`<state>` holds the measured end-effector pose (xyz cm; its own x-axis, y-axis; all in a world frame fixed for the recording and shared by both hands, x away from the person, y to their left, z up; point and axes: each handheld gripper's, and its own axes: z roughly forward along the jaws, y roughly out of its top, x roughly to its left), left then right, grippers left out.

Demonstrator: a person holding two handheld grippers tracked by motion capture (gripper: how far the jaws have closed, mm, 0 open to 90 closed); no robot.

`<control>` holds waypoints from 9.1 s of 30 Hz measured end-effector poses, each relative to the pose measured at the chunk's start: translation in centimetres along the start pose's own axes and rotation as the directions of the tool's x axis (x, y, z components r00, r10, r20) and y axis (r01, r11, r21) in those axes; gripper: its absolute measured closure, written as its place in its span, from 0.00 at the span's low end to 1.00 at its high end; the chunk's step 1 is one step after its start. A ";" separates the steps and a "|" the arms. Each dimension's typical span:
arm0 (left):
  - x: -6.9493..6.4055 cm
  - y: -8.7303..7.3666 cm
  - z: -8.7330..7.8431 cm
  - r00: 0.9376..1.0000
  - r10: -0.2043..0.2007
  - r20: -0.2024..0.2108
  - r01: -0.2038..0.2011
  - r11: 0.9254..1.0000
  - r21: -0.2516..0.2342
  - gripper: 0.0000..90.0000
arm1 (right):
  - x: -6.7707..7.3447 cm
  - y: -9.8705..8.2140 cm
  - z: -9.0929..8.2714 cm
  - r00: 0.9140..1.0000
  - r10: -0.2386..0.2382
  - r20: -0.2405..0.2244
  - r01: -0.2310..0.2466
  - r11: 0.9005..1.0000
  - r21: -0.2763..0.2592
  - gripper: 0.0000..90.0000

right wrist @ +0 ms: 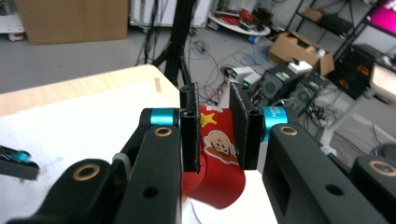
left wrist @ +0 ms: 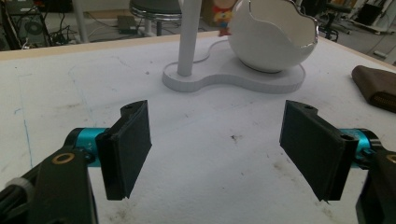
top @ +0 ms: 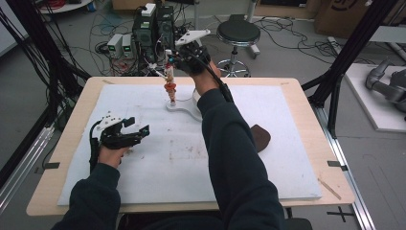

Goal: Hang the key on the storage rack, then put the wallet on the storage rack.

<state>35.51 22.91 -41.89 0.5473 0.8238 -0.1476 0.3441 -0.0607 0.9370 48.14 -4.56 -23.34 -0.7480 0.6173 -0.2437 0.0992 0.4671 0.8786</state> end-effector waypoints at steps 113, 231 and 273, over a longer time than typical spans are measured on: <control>-1.2 -0.1 0.4 0.998 0.054 0.040 -0.054 0.998 0.010 0.26 | -0.2 -28.5 -11.9 0.914 0.359 -0.186 -0.290 0.903 0.318 0.24; -11.8 -1.8 8.2 0.866 0.102 0.489 -0.240 0.944 0.228 0.50 | 1.7 -27.3 -8.0 0.711 0.472 -0.521 -0.350 0.881 0.319 0.54; -1.0 0.6 2.2 0.990 0.015 0.143 -0.024 0.998 0.063 0.24 | -5.5 -15.9 -8.6 0.980 0.168 -0.102 -0.175 0.982 -0.064 0.75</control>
<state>36.82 20.77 -41.90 0.6560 0.7336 -0.1775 0.3781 -0.1159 0.9185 45.07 -20.84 -32.45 -0.7836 0.6193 -0.0491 0.1867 0.3102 0.9322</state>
